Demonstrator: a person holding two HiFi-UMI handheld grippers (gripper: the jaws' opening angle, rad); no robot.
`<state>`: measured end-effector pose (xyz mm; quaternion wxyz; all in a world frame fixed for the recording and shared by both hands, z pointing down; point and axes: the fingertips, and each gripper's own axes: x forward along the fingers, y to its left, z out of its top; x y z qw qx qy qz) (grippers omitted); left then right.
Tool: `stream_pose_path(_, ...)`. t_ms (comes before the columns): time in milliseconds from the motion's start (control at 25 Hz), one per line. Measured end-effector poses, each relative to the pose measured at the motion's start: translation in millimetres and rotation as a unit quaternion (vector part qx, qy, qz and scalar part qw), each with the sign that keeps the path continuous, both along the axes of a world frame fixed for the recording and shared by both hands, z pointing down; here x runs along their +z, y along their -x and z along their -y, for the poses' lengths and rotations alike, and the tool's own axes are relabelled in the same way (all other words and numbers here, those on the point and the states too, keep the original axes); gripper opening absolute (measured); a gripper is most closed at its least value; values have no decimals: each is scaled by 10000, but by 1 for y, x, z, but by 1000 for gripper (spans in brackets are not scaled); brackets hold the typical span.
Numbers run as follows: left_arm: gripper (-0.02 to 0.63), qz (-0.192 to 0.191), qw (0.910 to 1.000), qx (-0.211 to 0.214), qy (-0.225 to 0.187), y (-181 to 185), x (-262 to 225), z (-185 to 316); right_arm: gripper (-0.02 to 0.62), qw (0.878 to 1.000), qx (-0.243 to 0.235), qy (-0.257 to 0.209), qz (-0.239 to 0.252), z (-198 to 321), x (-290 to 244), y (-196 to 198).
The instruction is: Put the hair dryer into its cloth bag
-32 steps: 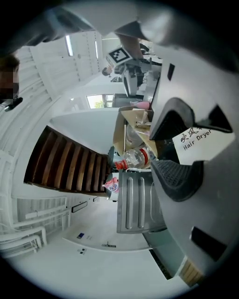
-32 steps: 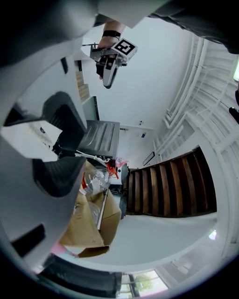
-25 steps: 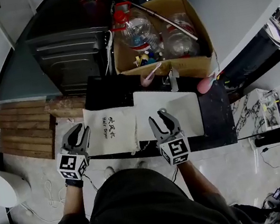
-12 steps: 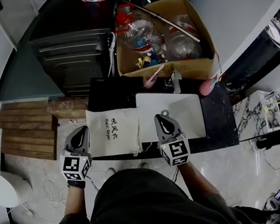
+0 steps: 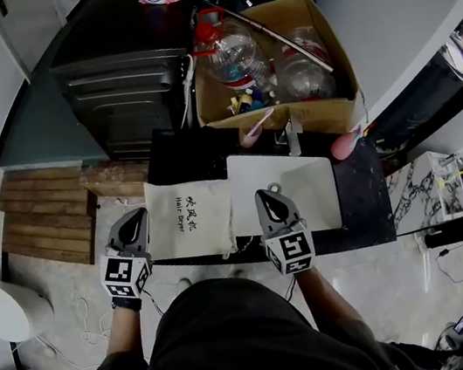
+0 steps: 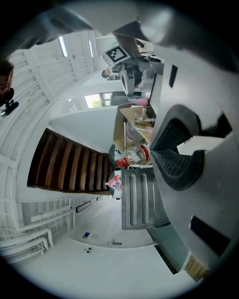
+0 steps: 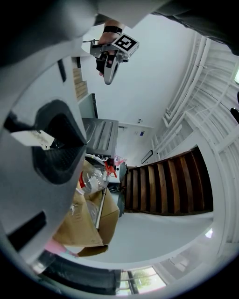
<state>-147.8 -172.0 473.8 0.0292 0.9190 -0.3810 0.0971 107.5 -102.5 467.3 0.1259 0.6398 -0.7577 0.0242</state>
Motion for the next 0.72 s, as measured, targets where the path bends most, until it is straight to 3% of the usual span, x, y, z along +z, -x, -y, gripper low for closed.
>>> stream_pose_path(720, 3, 34, 10000, 9, 38, 3, 2, -4, 0, 9999, -88, 63, -36, -2, 5, 5)
